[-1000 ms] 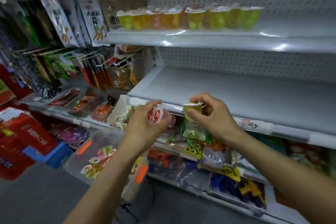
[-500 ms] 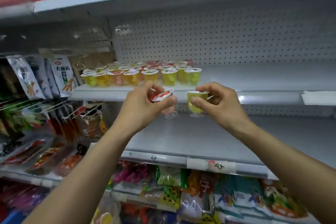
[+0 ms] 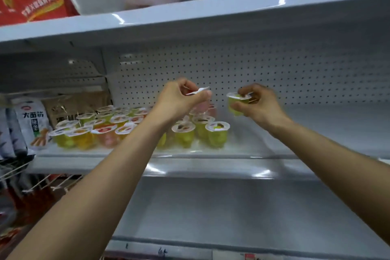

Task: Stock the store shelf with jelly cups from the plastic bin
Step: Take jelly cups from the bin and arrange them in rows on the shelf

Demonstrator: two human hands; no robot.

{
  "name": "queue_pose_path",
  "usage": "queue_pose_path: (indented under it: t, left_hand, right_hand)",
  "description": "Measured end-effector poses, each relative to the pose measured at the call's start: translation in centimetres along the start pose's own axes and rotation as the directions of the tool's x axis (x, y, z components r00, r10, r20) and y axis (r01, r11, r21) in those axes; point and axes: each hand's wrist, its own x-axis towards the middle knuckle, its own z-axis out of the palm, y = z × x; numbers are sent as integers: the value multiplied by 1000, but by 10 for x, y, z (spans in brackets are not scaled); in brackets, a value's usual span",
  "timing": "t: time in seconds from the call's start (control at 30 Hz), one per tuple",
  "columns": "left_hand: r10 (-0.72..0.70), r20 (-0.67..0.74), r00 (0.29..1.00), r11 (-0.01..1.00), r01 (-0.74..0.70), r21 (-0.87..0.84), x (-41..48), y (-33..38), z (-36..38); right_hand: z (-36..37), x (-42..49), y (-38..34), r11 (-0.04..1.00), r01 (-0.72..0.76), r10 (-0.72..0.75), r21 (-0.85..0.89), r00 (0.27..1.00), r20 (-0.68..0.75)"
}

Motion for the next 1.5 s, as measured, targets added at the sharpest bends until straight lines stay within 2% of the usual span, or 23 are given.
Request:
queue_pose_path:
  t: [0.2,0.43,0.57,0.63,0.7,0.77,0.83,0.9,0.93,1.0,1.13,1.2,1.3,1.4,1.5]
  left_hand:
    - [27,9,1000,999,-27,39,54,-25,7]
    - [36,70,997,997,-40,65,73,-38,10]
    - [32,87,996,998,-37,55,76,-41,12]
    - [24,92,995,998,-29,54,76,-41,12]
    - [23,98,995,998,-29,61,75,-40,13]
    - [21,100,995,997,-29,76,74,-36,14]
    - [11,104,995,996,-21,90,72,-29,16]
    - [9,105,994,996,-18,85,72,-22,19]
    - [14,107,994,996,-23,83,71,-18,22]
    - [22,118,993,998,-28,53,69,-9,27]
    - [55,196,979,998,-52,-21,61,1,28]
    - [87,212,973,994,-99,44,57,-5,24]
    - [105,259,960,946,-176,271,53,-22,17]
    - [35,301,953,820,-199,537,51,-33,15]
    - [-2,310,951,736,-208,645,50,-36,18]
  right_hand:
    - [26,64,41,981,-104,116,-164,991,63]
    - [46,85,66,927,-106,154,-359,982,108]
    - [50,85,74,925,-149,189,-349,978,84]
    - [47,84,72,916,-155,209,-370,972,111]
    - [42,82,66,876,-140,240,-462,956,166]
    - [35,78,53,854,-77,183,-514,970,159]
    - [27,70,30,929,21,36,-370,989,145]
    - [22,56,3,980,118,-80,-163,972,222]
    - [22,49,-10,982,151,-114,-114,954,279]
    - [25,40,-25,984,174,-150,-41,929,339]
    - [24,33,-23,992,121,-128,42,958,258]
    - [18,32,-13,997,81,-81,8,971,225]
    - [17,29,6,997,-6,24,-76,973,229]
    - [24,25,21,984,-55,93,-169,970,226]
    - [33,26,30,964,-48,112,-263,966,234]
